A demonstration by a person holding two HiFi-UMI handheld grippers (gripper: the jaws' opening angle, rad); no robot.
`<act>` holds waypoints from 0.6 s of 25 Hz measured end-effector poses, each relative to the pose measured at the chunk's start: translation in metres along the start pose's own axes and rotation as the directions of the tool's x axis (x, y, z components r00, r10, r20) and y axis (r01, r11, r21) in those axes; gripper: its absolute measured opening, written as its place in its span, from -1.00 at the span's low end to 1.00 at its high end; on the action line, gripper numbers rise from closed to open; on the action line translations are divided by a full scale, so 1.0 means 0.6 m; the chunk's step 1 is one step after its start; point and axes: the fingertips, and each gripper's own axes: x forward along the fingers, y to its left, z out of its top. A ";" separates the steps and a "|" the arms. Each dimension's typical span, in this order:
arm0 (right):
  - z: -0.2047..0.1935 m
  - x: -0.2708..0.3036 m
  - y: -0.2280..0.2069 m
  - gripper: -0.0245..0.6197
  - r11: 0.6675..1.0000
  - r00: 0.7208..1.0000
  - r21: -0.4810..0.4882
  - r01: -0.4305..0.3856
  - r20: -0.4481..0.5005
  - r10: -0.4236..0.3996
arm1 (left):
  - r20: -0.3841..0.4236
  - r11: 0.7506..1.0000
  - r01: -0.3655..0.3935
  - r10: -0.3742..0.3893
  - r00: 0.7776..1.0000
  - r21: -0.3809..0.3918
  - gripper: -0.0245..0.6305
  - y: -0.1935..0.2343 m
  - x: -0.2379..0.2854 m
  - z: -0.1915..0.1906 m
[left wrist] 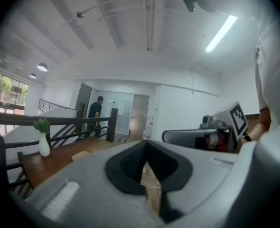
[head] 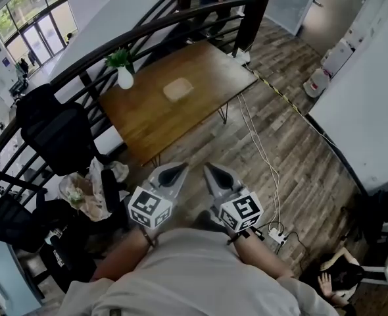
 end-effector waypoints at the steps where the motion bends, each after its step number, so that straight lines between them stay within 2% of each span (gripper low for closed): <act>1: 0.002 0.001 -0.025 -0.90 1.000 1.000 0.003 -0.009 0.000 0.009 | -0.001 1.000 0.001 -0.001 1.000 -0.004 -0.92 0.001 0.028 0.001; 6: 0.027 -0.007 -0.130 -0.90 0.998 0.998 0.001 -0.060 -0.008 0.060 | 0.000 1.000 -0.002 0.002 1.000 -0.014 -0.92 -0.008 0.147 0.022; 11: 0.039 -0.015 -0.203 -0.90 0.997 0.997 0.021 -0.078 -0.003 0.079 | -0.025 1.000 0.001 -0.001 1.000 -0.009 -0.92 -0.032 0.220 0.023; 15: 0.023 -0.013 -0.237 -0.90 0.995 0.997 0.049 -0.082 -0.013 0.082 | -0.048 1.000 -0.006 0.006 0.999 -0.017 -0.92 -0.019 0.256 0.016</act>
